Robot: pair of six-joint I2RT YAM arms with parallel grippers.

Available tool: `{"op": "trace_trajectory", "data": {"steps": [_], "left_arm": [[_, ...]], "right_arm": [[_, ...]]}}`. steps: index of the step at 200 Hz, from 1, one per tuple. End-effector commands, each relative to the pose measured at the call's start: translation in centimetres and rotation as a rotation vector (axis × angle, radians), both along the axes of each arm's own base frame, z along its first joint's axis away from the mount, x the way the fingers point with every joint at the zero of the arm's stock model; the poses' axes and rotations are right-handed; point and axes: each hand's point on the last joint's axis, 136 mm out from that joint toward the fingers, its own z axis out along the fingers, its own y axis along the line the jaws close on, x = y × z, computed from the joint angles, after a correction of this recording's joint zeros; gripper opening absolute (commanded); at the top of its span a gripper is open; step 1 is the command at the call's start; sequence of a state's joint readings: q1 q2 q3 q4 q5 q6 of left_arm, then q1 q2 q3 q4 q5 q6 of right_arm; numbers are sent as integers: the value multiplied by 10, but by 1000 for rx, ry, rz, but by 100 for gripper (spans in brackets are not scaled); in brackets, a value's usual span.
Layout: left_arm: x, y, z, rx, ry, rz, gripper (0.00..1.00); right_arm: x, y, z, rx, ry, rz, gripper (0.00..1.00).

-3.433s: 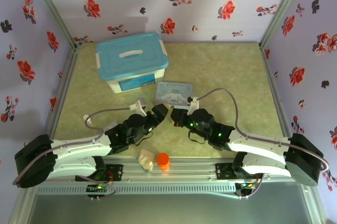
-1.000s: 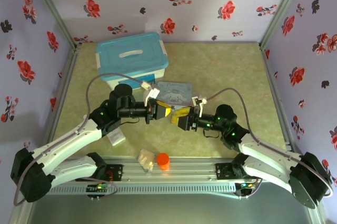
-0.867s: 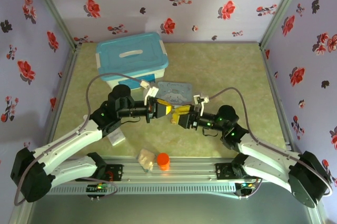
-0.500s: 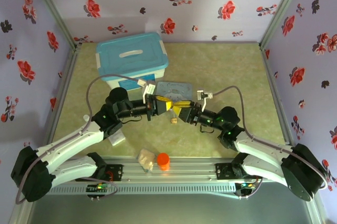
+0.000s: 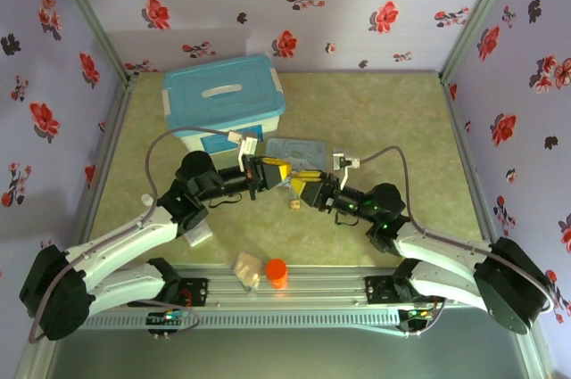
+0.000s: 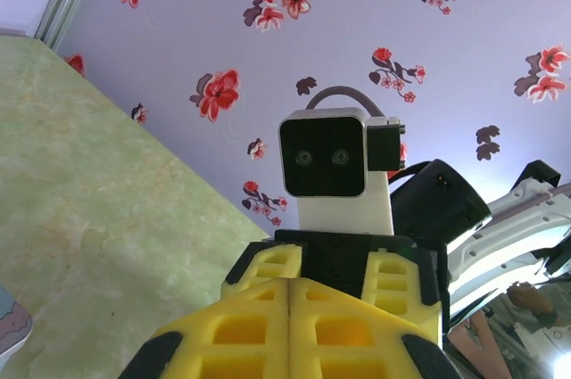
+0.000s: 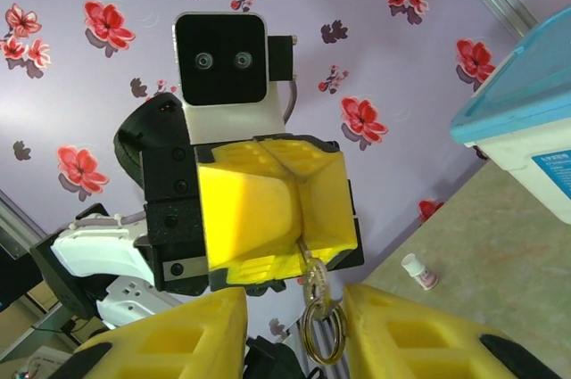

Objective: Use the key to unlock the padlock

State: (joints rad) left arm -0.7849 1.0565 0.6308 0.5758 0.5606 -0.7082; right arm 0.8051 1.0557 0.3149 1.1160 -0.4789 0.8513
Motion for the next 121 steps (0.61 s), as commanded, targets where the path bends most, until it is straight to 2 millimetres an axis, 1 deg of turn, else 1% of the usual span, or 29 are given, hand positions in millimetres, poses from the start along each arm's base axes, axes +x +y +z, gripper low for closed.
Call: {"op": "trace_trajectory", "data": {"steps": [1, 20, 50, 66, 88, 110, 121], "left_arm": [[1, 3, 9, -43, -21, 7, 0], [-1, 4, 9, -45, -22, 6, 0], [-1, 5, 6, -51, -14, 6, 0], [-1, 6, 5, -52, -12, 10, 0], [2, 7, 5, -57, -11, 23, 0], [5, 8, 7, -71, -4, 35, 0], [6, 7, 9, -80, -4, 34, 0]], "right_arm": [[3, -4, 26, 94, -48, -32, 29], [7, -4, 26, 108, -42, -47, 28], [10, -2, 25, 112, -37, -47, 24], [10, -2, 23, 105, -36, -50, 19], [10, -2, 20, 101, -28, -52, 19], [9, -1, 17, 94, -18, -45, 24], [8, 1, 16, 94, -17, -39, 24]]}}
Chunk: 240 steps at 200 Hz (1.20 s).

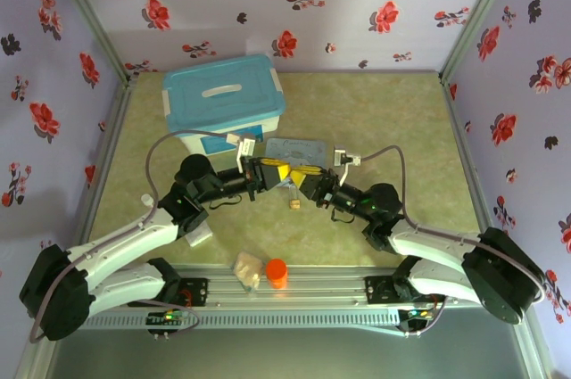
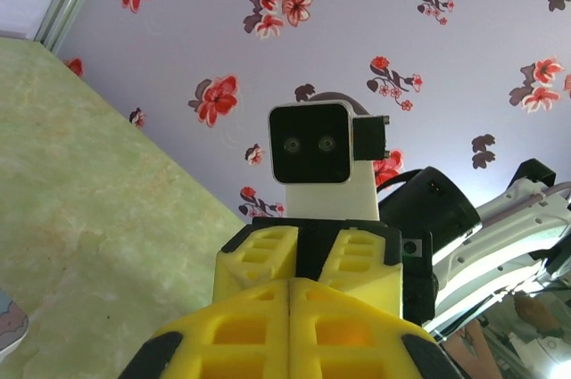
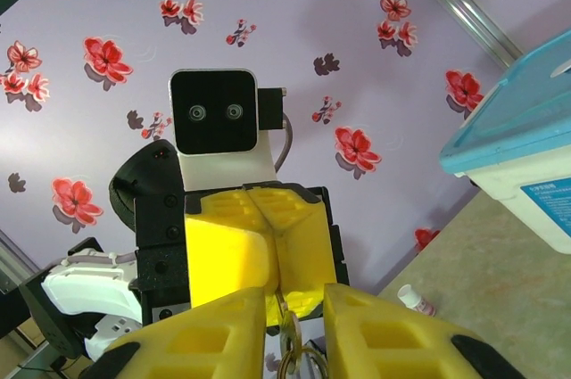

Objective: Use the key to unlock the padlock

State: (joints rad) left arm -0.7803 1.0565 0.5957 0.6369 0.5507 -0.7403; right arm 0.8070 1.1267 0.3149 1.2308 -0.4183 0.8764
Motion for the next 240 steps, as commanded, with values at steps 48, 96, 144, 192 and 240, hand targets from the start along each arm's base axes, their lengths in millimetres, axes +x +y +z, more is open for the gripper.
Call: {"op": "trace_trajectory", "data": {"steps": [48, 96, 144, 192, 240], "left_arm": [[6, 3, 9, -60, -8, 20, 0], [5, 5, 7, -61, -3, 21, 0], [9, 8, 8, -79, 7, 34, 0], [12, 7, 7, -87, 22, 34, 0], [12, 6, 5, -83, 28, 33, 0]], "right_arm": [[-4, 1, 17, 74, -38, 14, 20], [-2, -4, 13, 66, -37, -24, 15], [-3, -3, 13, 45, -40, -16, 7], [-5, 2, 14, 47, -28, 17, 26], [-4, -1, 12, 49, -36, -6, 14]]}}
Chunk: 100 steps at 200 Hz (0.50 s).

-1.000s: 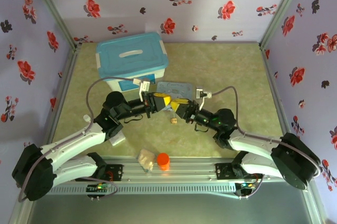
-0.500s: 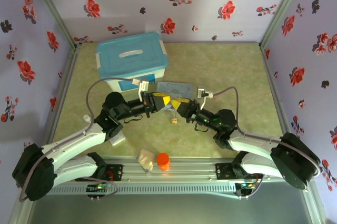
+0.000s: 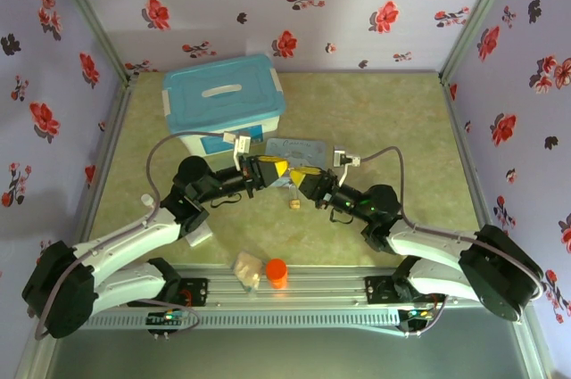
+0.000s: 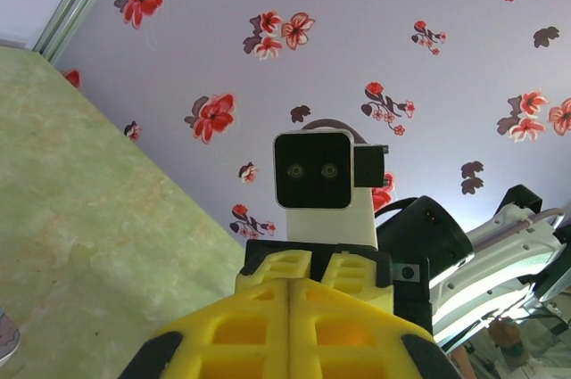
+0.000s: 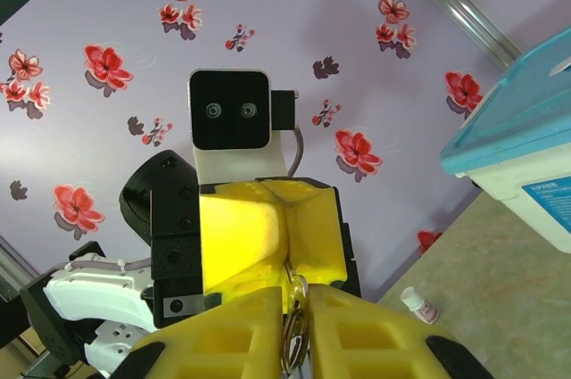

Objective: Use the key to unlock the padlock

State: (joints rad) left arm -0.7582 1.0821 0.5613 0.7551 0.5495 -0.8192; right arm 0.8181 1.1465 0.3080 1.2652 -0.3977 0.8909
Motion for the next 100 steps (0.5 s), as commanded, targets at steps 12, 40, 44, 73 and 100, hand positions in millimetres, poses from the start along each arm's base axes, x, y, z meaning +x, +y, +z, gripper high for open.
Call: {"op": "trace_trajectory", "data": {"steps": [12, 40, 44, 73, 100], "left_arm": [[4, 1, 3, -20, -4, 10, 0], [3, 0, 0, -14, 3, 0, 0], [3, -1, -1, -13, 3, -4, 0], [2, -2, 2, -12, 1, -15, 0], [0, -2, 3, -20, -4, -27, 0]], "right_arm": [[-3, -2, 14, 37, -51, -7, 16], [-3, 2, 17, 38, -53, 13, 16], [-3, 3, 16, 39, -52, 16, 16], [-3, 4, 16, 41, -50, 25, 9], [-4, 1, 13, 42, -40, 16, 2]]}}
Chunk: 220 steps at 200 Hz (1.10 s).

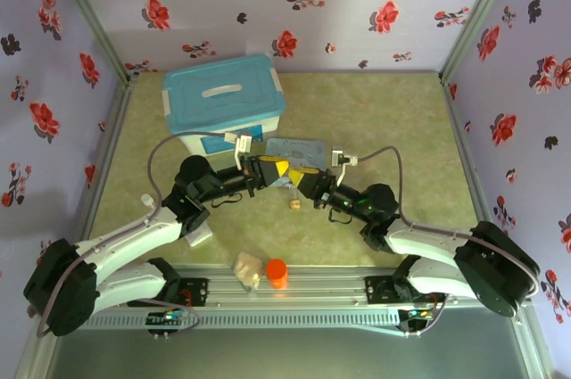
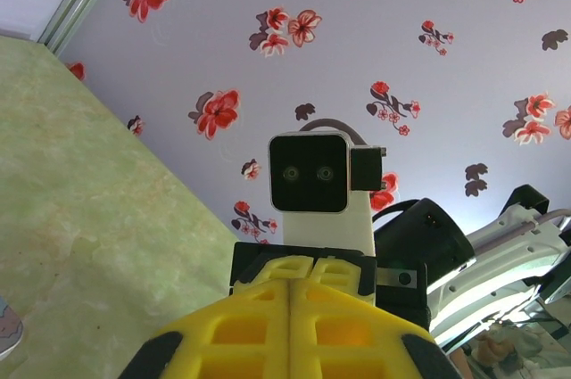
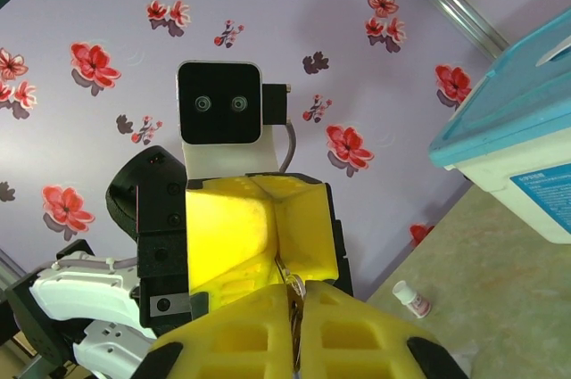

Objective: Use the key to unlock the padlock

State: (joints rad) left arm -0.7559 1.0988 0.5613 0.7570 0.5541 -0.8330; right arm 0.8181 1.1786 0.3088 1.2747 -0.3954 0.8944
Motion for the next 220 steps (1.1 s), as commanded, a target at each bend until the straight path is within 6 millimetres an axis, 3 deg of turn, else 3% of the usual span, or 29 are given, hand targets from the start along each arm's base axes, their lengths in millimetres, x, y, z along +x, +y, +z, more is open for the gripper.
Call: {"op": "trace_trajectory", "data": {"steps": [1, 14, 25, 41, 54, 63, 78, 106, 144, 188, 220], "left_arm": [[-2, 0, 8, -28, -27, -22, 0], [-1, 1, 9, -28, -29, -16, 1], [3, 4, 7, -19, -24, 11, 28], [9, 12, 7, 0, -20, 74, 43], [16, 21, 9, 20, -19, 151, 72], [24, 30, 6, 55, 6, 225, 84], [35, 41, -6, 156, 24, 322, 85], [43, 53, -50, 461, 71, 444, 81], [44, 38, -97, 617, 110, 455, 75], [46, 7, -167, 843, 190, 411, 76], [47, -11, -202, 885, 210, 405, 74]], "right_arm": [[-8, -2, 20, 56, -58, 17, 2], [-8, -4, 18, 55, -55, 14, 0], [-7, -5, 15, 49, -49, 5, 0], [-5, -7, 7, 22, -32, -18, 0], [2, -7, -6, -29, 0, -55, 0], [7, -7, -19, -87, 35, -84, 0], [15, -9, -38, -182, 78, -132, 0], [32, -26, -73, -343, 172, -272, 0], [48, -94, -140, -670, 393, -593, 0], [37, -117, -159, -703, 413, -634, 0], [32, -131, -167, -723, 418, -664, 0]]}}
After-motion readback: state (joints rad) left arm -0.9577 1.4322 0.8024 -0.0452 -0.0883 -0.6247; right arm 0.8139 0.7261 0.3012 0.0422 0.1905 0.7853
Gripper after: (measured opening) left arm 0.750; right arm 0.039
